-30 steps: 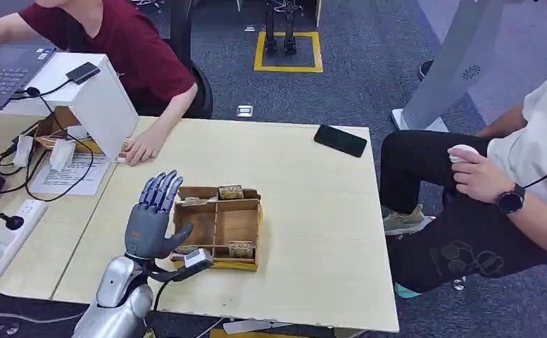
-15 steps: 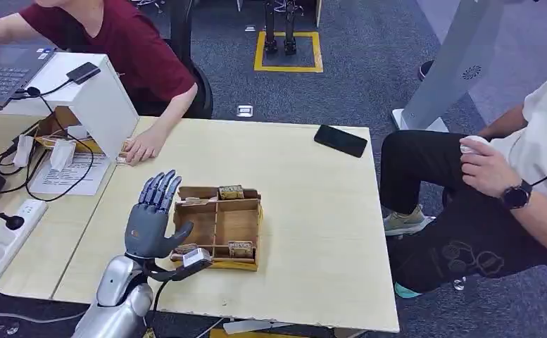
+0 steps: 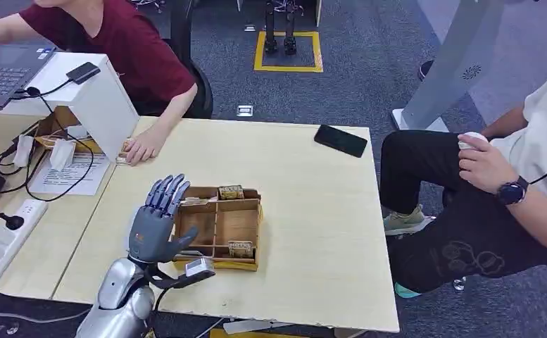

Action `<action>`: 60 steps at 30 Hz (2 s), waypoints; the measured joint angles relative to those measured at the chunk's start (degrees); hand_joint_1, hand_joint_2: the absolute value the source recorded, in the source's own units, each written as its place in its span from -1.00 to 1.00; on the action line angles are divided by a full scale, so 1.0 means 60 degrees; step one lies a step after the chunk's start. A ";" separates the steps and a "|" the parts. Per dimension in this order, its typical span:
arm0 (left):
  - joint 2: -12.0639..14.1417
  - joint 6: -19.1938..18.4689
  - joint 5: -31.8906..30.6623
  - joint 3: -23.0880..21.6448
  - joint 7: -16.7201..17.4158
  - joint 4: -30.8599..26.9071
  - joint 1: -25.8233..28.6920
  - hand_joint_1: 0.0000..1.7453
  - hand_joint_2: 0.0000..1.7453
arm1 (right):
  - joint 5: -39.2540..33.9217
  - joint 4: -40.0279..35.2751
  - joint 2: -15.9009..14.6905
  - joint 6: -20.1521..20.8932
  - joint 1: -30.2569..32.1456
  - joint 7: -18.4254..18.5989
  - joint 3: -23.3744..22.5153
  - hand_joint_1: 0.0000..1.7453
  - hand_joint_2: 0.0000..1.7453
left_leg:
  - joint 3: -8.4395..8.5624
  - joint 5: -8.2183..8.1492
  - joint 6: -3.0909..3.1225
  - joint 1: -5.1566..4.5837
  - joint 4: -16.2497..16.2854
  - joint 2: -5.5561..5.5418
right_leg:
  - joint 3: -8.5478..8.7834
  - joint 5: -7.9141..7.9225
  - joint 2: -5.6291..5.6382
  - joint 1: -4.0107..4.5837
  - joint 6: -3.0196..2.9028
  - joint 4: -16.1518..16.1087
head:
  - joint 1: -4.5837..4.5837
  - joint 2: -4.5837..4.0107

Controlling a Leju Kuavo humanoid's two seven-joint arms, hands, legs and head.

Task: Pass the card to the sensor for recognition and then transmit it.

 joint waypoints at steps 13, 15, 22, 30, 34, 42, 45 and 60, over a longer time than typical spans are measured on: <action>0.0004 0.0000 0.0226 -0.0087 0.0004 0.0000 -0.0016 -1.00 1.00 | 0.0022 0.0000 0.0000 0.0036 -0.0014 0.0000 0.0011 -1.00 1.00 | 0.0000 0.0000 0.0000 0.0000 0.0000 0.0000 | -0.0001 0.0000 0.0001 0.0000 0.0000 0.0000 | 0.0000 0.0000; 0.0004 0.0000 0.0226 -0.0087 0.0004 0.0000 -0.0016 -1.00 1.00 | 0.0022 0.0000 0.0000 0.0036 -0.0014 0.0003 0.0011 -1.00 1.00 | 0.0000 0.0000 0.0000 0.0000 0.0000 0.0001 | -0.0001 0.0000 0.0001 0.0000 0.0000 0.0000 | 0.0000 0.0000; 0.0026 0.0000 0.0339 -0.0138 0.0091 0.0000 -0.0021 -1.00 1.00 | 0.0018 0.0000 0.0000 0.0040 -0.0013 0.0003 0.0011 -1.00 1.00 | 0.0000 0.0000 0.0000 0.0000 0.0000 0.0001 | -0.0001 0.0000 0.0001 0.0000 0.0000 0.0000 | 0.0000 0.0000; 0.0120 0.0000 0.0601 -0.0244 0.0164 -0.0106 -0.0068 -1.00 1.00 | -0.0007 0.0000 -0.0004 0.0040 -0.0013 0.0004 0.0022 -1.00 1.00 | 0.0000 0.0000 0.0000 0.0000 0.0000 0.0000 | -0.0001 0.0000 0.0001 0.0000 0.0000 0.0000 | 0.0000 0.0004; 0.0179 0.0000 0.0594 -0.0255 0.0193 -0.0153 -0.0084 -1.00 1.00 | -0.0007 0.0000 -0.0004 0.0040 -0.0013 0.0004 0.0054 -1.00 1.00 | 0.0000 0.0000 0.0000 0.0000 0.0000 0.0001 | -0.0001 0.0000 0.0001 0.0000 0.0000 0.0000 | 0.0000 0.0000; 0.0204 0.0000 0.0576 -0.0259 0.0219 -0.0153 -0.0085 -1.00 1.00 | -0.0007 0.0000 -0.0007 0.0040 -0.0013 0.0004 0.0135 -1.00 1.00 | 0.0000 0.0000 0.0000 0.0000 0.0000 0.0001 | -0.0001 0.0000 0.0001 0.0000 0.0000 0.0000 | 0.0000 0.0000; 0.0204 0.0000 0.0495 -0.0262 0.0263 -0.0153 -0.0085 -1.00 1.00 | -0.0007 0.0000 -0.0011 0.0040 -0.0014 0.0004 0.0149 -1.00 1.00 | 0.0000 0.0000 0.0000 0.0000 0.0000 0.0001 | -0.0001 0.0000 0.0001 0.0000 0.0000 0.0000 | 0.0000 0.0004; 0.0189 0.0000 0.0393 -0.0419 0.0368 0.0073 -0.0273 -1.00 1.00 | -0.0029 -0.0004 -0.0011 0.0065 -0.0033 0.0033 0.0193 -1.00 1.00 | 0.0000 0.0000 0.0000 0.0000 0.0000 0.0001 | -0.0002 0.0000 0.0001 0.0000 0.0000 0.0000 | 0.0000 0.0000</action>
